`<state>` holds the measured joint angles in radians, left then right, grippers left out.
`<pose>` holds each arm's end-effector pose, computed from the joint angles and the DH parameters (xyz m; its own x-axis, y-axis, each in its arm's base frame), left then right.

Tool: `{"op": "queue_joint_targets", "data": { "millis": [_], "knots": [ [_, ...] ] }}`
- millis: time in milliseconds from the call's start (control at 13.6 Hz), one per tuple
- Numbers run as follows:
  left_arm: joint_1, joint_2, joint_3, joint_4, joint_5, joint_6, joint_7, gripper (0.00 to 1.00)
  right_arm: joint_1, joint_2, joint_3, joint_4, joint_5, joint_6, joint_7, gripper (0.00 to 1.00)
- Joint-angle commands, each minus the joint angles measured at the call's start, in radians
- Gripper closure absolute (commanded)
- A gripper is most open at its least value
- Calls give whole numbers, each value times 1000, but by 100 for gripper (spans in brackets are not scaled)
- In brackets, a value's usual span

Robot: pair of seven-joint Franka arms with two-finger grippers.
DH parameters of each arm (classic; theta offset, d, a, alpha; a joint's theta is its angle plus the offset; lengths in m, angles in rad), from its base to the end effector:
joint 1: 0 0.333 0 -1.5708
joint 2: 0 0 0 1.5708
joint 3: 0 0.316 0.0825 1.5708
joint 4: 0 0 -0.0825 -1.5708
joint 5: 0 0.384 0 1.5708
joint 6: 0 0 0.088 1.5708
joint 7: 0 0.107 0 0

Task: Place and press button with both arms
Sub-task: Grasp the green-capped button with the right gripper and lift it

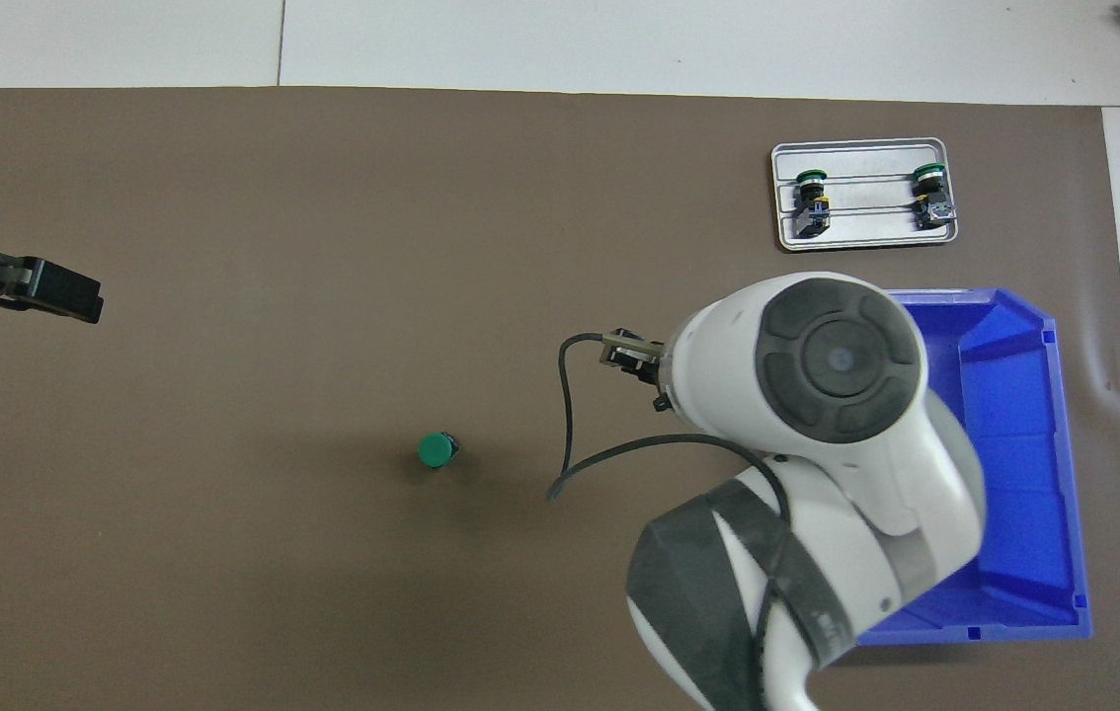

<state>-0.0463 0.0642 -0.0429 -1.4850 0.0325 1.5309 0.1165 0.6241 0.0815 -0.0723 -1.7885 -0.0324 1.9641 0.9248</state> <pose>0.5689 -0.0464 0.6253 0.9790 -0.2029 -0.0216 -0.2034 -0.9787 -0.0274 0.5088 0.3121 0.5088 0.9311 -0.3545 0.0859 -0.3510 -0.9349 -0.0528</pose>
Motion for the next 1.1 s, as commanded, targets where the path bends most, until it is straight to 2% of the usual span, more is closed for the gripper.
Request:
{"op": "queue_joint_targets", "data": {
  "millis": [0, 147, 220, 513, 660, 953, 1026],
  "knots": [
    [8, -24, -5, -77, 1, 36, -35, 0, 74, 134, -7, 101, -3, 44, 148, 11],
    [8, -84, -6, -211, 1, 99, -37, 0, 107, 184, -6, 124, 5, 90, 261, 11],
    [6, -95, -6, -236, 1, 104, -37, 0, 130, 196, -6, 123, 11, 113, 284, 11],
    [16, -98, -5, -241, 0, 109, -37, 0, 206, 262, -6, 124, 11, 168, 354, 13],
    [26, -98, -6, -242, 0, 130, -31, 0, 256, 335, -7, 170, -3, 167, 388, 13],
    [23, -95, -6, -252, 0, 187, -31, 0, 288, 412, -7, 210, -7, 174, 411, 16],
    [23, -93, -6, -252, -2, 199, -31, 0, 292, 422, -6, 210, -11, 209, 413, 17]
  ]
}}
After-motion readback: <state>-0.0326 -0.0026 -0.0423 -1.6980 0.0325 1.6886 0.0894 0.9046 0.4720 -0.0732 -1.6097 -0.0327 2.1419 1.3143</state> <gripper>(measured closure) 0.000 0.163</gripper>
